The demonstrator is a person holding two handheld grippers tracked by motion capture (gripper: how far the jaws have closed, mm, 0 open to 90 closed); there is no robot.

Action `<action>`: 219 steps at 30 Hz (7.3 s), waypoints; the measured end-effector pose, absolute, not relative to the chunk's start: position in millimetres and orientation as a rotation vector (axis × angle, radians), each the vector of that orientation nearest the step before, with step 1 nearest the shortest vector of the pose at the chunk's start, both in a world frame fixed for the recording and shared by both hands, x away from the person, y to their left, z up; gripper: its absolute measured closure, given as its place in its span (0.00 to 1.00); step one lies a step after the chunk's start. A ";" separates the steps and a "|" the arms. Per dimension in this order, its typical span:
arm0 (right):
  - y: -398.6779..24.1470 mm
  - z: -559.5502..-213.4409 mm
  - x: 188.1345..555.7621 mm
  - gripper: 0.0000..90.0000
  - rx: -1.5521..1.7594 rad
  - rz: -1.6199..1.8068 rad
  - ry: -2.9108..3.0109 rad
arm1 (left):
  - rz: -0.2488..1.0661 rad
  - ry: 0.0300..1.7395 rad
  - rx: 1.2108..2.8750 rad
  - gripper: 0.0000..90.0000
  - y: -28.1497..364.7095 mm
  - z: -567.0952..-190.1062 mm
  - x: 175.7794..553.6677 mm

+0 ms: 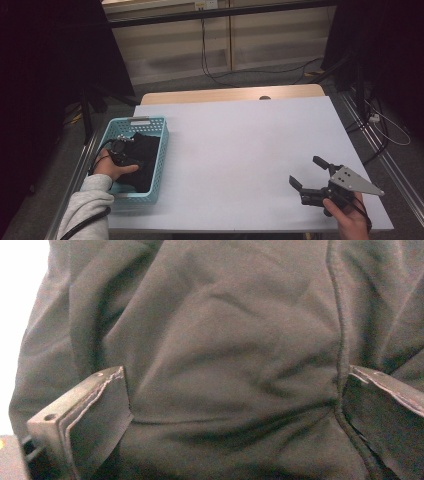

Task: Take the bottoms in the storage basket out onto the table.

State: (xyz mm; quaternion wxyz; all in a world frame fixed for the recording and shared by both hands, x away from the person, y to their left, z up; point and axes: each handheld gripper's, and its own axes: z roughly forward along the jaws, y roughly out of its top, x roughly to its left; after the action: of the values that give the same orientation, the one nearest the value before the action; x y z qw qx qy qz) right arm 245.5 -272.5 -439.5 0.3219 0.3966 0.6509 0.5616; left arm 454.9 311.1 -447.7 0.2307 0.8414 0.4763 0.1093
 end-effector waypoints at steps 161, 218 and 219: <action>-183.1 -447.8 286.4 0.28 0.935 1.372 2.181 | 0.222 0.850 2.066 0.12 121.3 -425.1 385.7; -147.5 -454.1 303.1 0.60 0.882 1.151 2.294 | 0.234 0.898 2.072 0.16 127.2 -430.6 378.8; -149.5 -454.4 303.3 0.72 0.893 1.167 2.296 | 0.236 0.900 2.072 0.16 127.1 -430.7 378.7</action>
State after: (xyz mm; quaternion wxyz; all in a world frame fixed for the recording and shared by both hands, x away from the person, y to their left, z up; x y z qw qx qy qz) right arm 303.3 -149.5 -454.4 0.2063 0.3205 0.8242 0.4188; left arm 378.7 127.1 -430.7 0.4217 0.8271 0.3594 0.0941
